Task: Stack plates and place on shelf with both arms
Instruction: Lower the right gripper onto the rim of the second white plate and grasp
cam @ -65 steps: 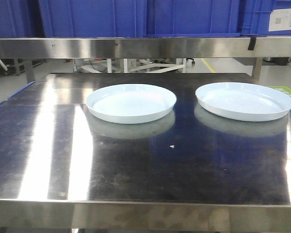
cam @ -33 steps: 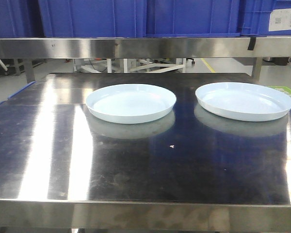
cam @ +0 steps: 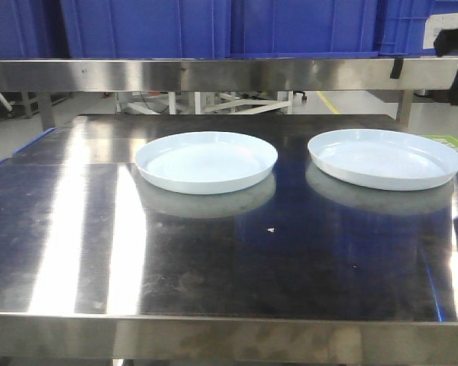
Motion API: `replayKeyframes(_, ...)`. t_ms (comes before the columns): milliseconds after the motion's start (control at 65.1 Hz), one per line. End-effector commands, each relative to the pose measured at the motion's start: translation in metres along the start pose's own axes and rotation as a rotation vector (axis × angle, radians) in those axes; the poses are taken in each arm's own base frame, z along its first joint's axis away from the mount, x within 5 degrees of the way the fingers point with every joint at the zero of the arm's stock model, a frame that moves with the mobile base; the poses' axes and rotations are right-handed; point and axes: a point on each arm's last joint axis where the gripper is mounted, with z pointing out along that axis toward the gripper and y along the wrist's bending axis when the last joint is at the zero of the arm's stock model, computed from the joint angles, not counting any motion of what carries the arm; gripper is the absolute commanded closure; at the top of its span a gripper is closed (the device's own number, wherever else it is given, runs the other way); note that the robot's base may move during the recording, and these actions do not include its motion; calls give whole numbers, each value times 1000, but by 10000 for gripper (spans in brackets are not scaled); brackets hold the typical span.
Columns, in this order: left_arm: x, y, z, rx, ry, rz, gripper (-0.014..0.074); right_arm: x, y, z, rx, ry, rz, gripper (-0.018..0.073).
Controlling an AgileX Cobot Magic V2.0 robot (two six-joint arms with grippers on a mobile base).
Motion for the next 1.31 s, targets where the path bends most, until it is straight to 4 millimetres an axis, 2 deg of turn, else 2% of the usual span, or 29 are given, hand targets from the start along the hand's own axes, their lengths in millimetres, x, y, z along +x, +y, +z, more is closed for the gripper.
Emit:
replayKeyframes(0, -18, 1, -2, -13, -113, -2, 496, -23, -1, -11, 3, -110, -14, 126)
replayKeyframes(200, -18, 1, -2, -13, -113, -2, 496, -22, -1, 9, 4, -69, -15, 126)
replayKeyframes(661, -18, 1, -2, -13, -113, -2, 496, -10, -3, 40, 10, -6, -12, 126)
replayKeyframes(1014, -18, 1, -2, -13, -113, -2, 496, -8, -5, 42, 31, 12, -58, 126)
replayKeyframes(1291, -18, 1, -2, -13, -113, -2, 496, -5, -19, 41, 74, 55, -87, 126)
